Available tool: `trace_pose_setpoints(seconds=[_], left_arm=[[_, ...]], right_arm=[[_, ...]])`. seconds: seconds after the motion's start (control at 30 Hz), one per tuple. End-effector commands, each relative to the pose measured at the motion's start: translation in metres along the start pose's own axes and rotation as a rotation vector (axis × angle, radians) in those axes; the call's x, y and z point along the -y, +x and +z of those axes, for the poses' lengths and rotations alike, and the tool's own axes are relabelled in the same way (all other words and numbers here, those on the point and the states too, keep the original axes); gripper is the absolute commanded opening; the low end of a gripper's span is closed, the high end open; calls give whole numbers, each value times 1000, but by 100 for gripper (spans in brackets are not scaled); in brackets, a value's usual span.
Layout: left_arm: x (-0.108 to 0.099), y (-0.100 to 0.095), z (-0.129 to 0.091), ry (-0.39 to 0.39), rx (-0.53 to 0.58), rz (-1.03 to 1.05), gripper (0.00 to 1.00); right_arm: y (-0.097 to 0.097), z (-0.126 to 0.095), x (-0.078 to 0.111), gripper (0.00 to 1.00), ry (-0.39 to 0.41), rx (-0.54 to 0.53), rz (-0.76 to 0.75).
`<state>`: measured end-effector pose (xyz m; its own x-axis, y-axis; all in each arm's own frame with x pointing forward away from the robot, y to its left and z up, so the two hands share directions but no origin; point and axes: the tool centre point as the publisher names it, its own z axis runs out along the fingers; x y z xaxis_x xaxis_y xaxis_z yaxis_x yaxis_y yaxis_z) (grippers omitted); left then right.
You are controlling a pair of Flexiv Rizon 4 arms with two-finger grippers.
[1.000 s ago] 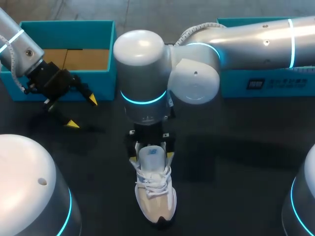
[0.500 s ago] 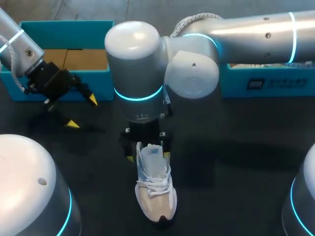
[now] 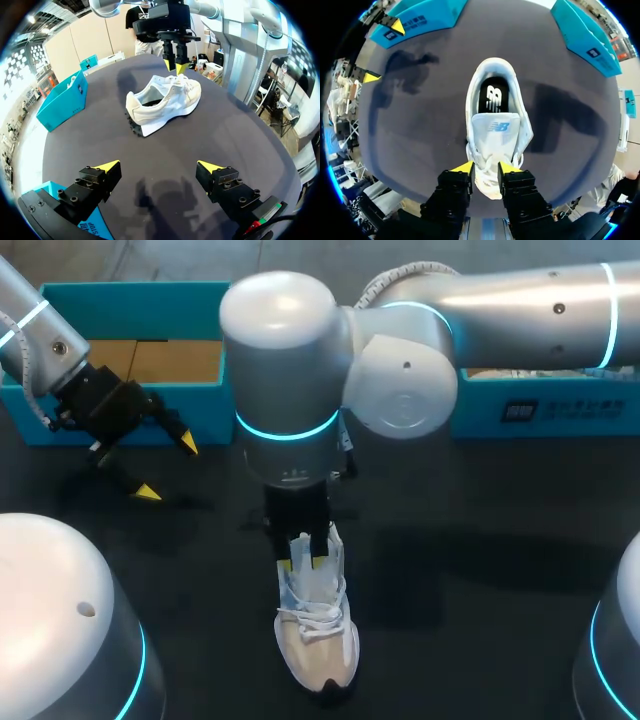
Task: Take the shoe out of the shoebox, open the shoe tongue, remove and reinsert the insole, then place the shoe into the shoebox
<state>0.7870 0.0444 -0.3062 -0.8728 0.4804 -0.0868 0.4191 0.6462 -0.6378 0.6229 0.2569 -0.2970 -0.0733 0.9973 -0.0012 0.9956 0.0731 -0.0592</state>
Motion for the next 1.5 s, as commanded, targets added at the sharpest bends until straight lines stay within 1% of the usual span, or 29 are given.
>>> trace_pose_setpoints(seconds=[0.03,0.4,0.7,0.87,1.03,1.13,1.27,1.5], left_arm=[[0,0,-1,-3,-2,0,100],[0,0,-1,-3,-2,0,100],[0,0,-1,-3,-2,0,100],[0,0,-1,-3,-2,0,100],[0,0,-1,-3,-2,0,100],[0,0,-1,-3,-2,0,100],[0,0,-1,-3,-2,0,100],[0,0,-1,-3,-2,0,100]], right_arm=[[-3,3,-4,13,2,-2,-4],[-13,24,-29,24,29,22,-29],[-20,37,-48,20,43,19,-55],[-20,44,-50,20,61,6,-52],[-19,24,-38,23,25,39,-37],[-18,18,-34,23,15,44,-34],[-18,28,-38,24,27,26,-41],[-18,42,-53,24,36,3,-71]])
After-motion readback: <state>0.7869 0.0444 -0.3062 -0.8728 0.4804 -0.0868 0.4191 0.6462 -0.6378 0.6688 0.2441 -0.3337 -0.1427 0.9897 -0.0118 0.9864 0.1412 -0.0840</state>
